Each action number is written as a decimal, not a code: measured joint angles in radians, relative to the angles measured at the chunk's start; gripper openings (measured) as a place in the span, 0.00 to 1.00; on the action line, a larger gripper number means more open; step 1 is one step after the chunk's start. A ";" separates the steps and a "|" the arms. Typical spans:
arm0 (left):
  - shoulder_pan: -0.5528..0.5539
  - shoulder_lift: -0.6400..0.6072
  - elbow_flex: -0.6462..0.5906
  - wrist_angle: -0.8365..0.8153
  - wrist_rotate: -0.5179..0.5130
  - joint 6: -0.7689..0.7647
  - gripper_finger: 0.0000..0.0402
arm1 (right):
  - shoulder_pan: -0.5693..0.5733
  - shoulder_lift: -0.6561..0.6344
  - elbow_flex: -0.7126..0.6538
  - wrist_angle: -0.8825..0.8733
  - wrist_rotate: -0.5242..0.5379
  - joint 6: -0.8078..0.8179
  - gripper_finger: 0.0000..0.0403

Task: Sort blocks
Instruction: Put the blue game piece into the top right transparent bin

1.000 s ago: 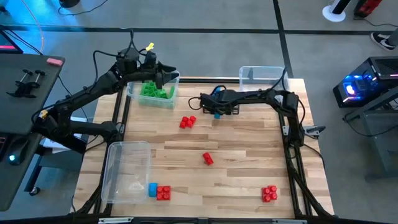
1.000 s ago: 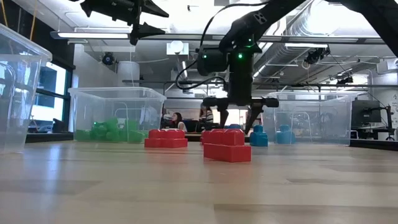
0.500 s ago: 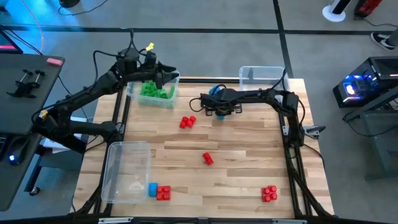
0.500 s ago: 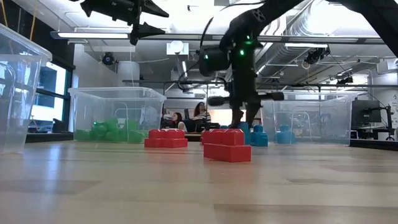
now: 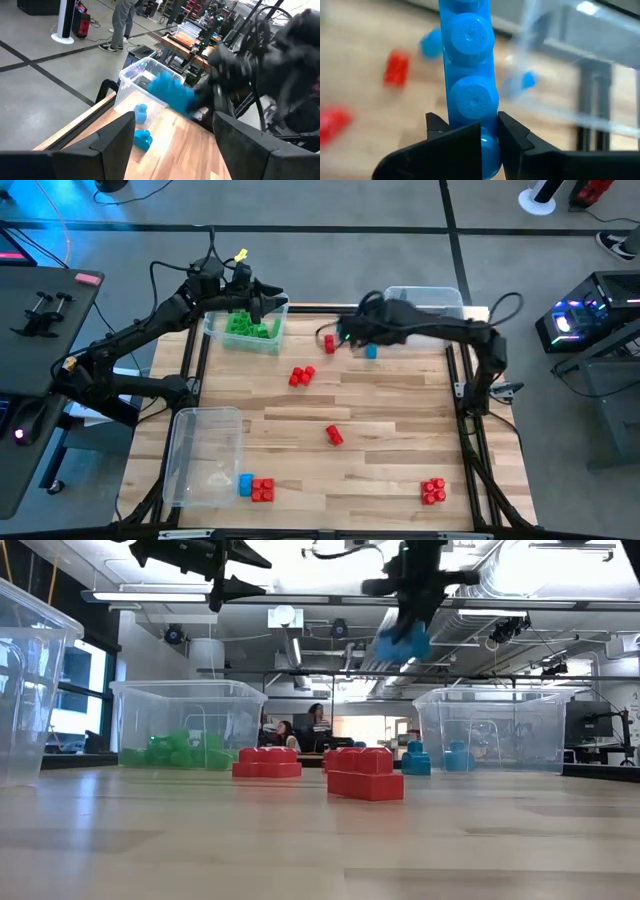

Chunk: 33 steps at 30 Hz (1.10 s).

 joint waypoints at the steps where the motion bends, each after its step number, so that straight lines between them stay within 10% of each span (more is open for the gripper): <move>1: 0.000 0.000 0.000 0.000 0.000 0.000 0.63 | -0.017 -0.023 -0.017 0.017 0.014 -0.003 0.00; 16: 0.000 0.000 0.000 -0.025 -0.001 -0.043 0.63 | -0.368 -0.161 -0.395 0.122 0.017 0.088 0.04; 33: 0.000 0.000 0.000 -0.055 -0.009 -0.031 0.63 | -0.366 -0.162 -0.328 0.165 0.055 -0.140 0.29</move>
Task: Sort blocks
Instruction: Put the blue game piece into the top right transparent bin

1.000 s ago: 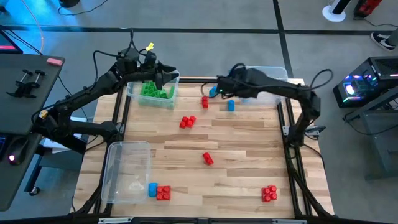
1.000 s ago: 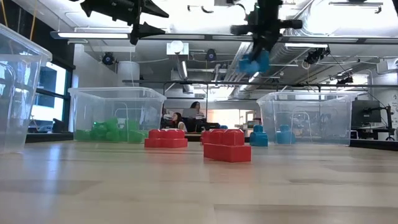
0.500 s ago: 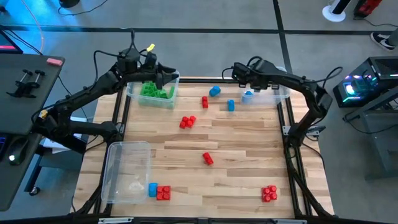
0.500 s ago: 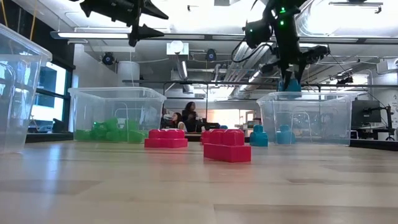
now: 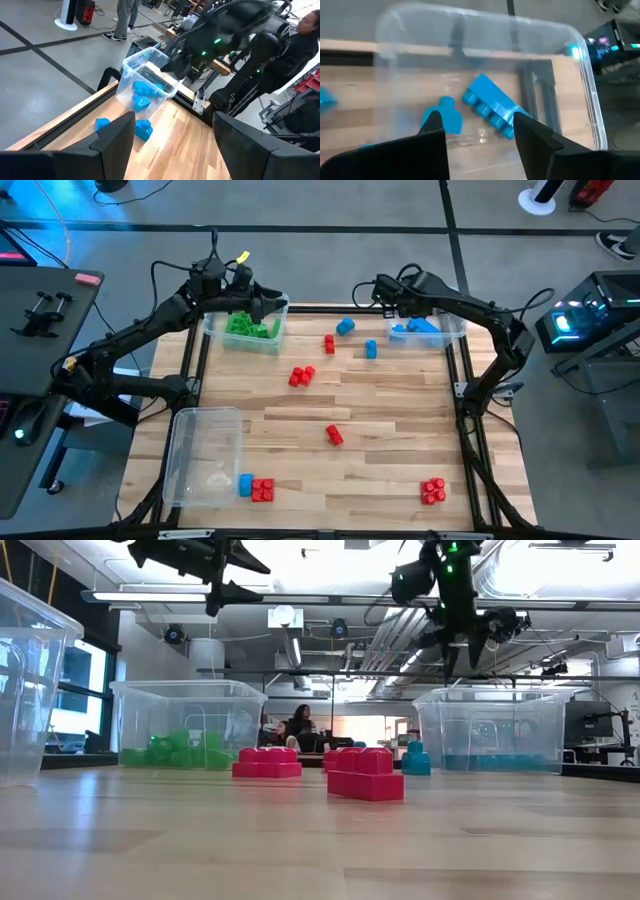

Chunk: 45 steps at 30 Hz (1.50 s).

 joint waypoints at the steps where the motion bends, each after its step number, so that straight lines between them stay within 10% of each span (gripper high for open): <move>1: 0.000 0.000 0.000 -0.004 0.000 0.006 0.63 | 0.019 0.000 0.021 0.007 0.012 -0.011 0.29; 10: 0.000 0.000 0.000 -0.039 0.000 0.048 0.63 | 0.273 -0.009 0.066 0.309 -0.099 -0.154 0.29; 27: 0.000 0.000 0.000 -0.058 0.000 0.049 0.63 | 0.619 -0.006 -0.309 0.365 -0.249 0.296 0.29; 33: 0.000 0.000 0.000 -0.058 0.000 0.042 0.63 | 0.635 -0.006 -0.389 0.594 -0.195 0.185 0.29; 45: 0.000 0.000 0.000 -0.058 0.000 0.012 0.63 | 0.500 -0.002 -0.637 0.809 -0.105 0.476 0.42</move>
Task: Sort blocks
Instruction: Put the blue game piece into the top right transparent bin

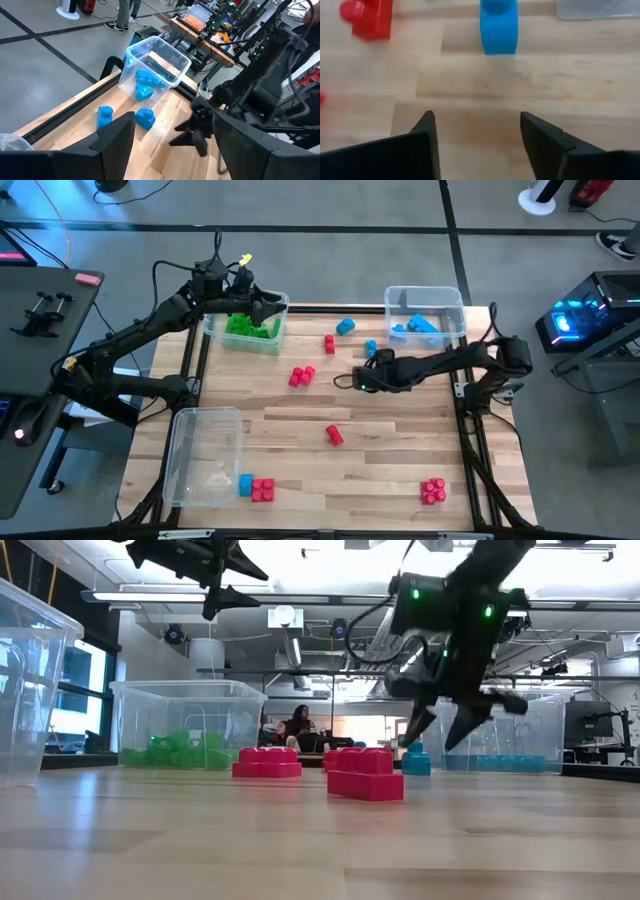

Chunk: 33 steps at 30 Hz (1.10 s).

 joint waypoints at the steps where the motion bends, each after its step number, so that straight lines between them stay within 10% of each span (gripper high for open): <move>1: 0.000 0.000 0.000 0.000 0.000 0.000 0.63 | -0.011 0.000 -0.019 0.038 0.007 -0.007 0.45; 8: 0.000 0.000 0.000 -0.012 0.000 -0.005 0.63 | -0.086 0.000 -0.039 0.089 0.067 -0.056 0.58; 33: 0.000 0.000 0.000 -0.031 0.000 -0.026 0.63 | -0.269 0.109 -0.040 0.222 -0.060 -0.194 0.57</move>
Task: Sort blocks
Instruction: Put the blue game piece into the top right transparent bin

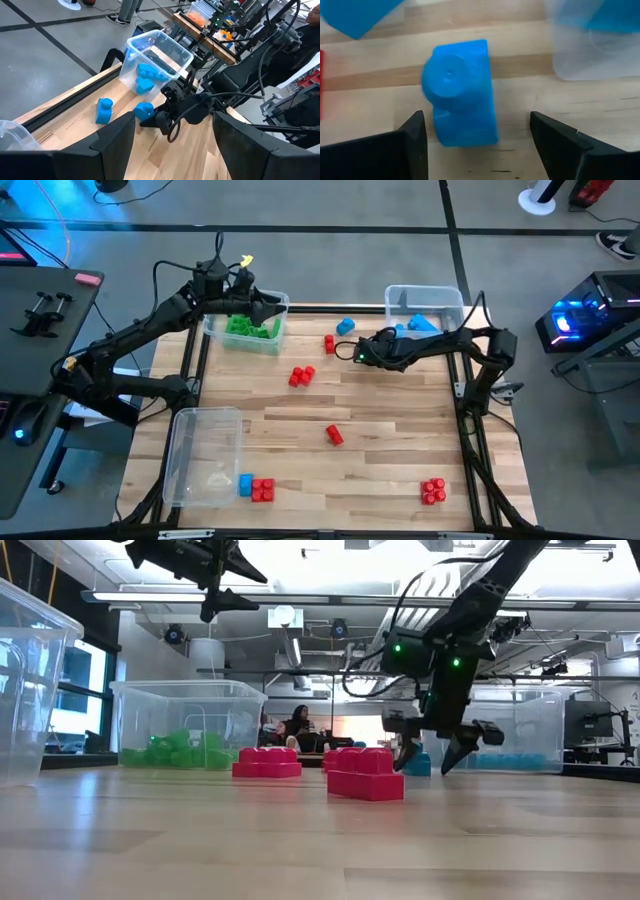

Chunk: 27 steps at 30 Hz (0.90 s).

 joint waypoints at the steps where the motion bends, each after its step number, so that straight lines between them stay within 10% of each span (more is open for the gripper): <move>1: 0.000 0.000 0.000 0.000 0.000 0.000 0.63 | 0.000 0.003 0.000 0.001 -0.002 0.006 0.55; 11: 0.000 0.000 0.000 0.001 0.000 0.001 0.63 | 0.065 0.004 0.000 0.011 -0.033 0.008 0.04; 20: 0.000 0.000 0.000 0.001 0.000 0.001 0.63 | 0.221 -0.091 0.001 0.026 -0.136 -0.012 0.02; 27: 0.000 0.000 0.000 0.002 0.000 0.019 0.63 | 0.234 -0.240 0.009 0.014 -0.015 0.003 0.04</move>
